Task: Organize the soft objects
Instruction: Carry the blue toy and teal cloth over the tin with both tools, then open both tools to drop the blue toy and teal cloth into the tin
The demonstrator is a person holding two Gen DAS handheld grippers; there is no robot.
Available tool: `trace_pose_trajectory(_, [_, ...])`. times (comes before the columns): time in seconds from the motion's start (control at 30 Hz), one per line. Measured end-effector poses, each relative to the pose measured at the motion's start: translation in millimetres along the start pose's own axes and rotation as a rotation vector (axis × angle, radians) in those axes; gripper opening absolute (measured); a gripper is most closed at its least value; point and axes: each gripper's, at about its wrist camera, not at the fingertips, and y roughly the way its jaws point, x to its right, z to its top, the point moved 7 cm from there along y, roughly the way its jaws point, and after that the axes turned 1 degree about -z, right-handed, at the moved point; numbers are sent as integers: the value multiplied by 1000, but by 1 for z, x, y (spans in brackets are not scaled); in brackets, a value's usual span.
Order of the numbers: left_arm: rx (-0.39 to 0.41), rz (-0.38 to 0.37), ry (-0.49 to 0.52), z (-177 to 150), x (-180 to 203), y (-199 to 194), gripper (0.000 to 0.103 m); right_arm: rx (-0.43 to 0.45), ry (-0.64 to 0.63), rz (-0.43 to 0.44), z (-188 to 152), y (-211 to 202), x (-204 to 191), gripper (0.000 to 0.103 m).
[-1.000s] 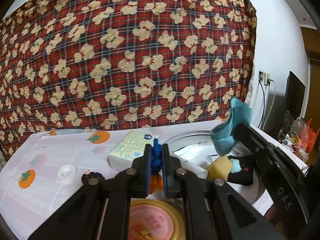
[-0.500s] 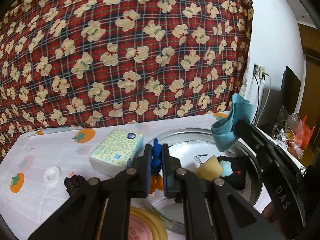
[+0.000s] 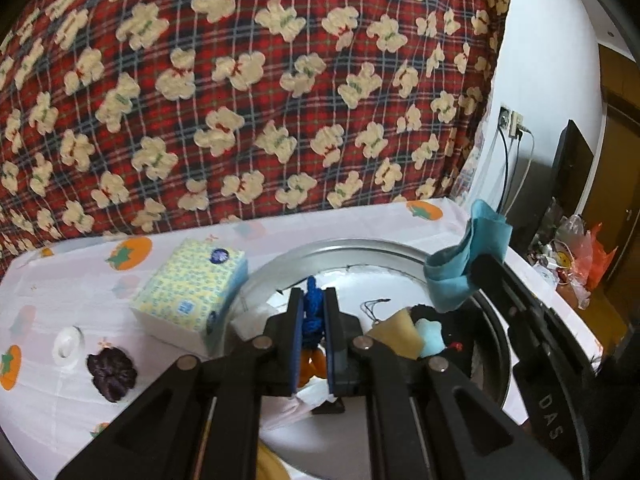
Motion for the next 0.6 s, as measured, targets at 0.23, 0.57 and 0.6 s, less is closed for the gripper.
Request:
trace_pose_trajectory(0.23, [-37,-18,-12,-2,7,15,6,-33,12,-64,-5,4,12,4])
trace_pose_trajectory(0.57, [-70,-33,17,-8,18,25,9,-85,17,-95,-13,10,18,4])
trace_pose_trajectory(0.6, [-82,-30,29,-9,20,27,12,-91,17,-97,-14,11,19,5])
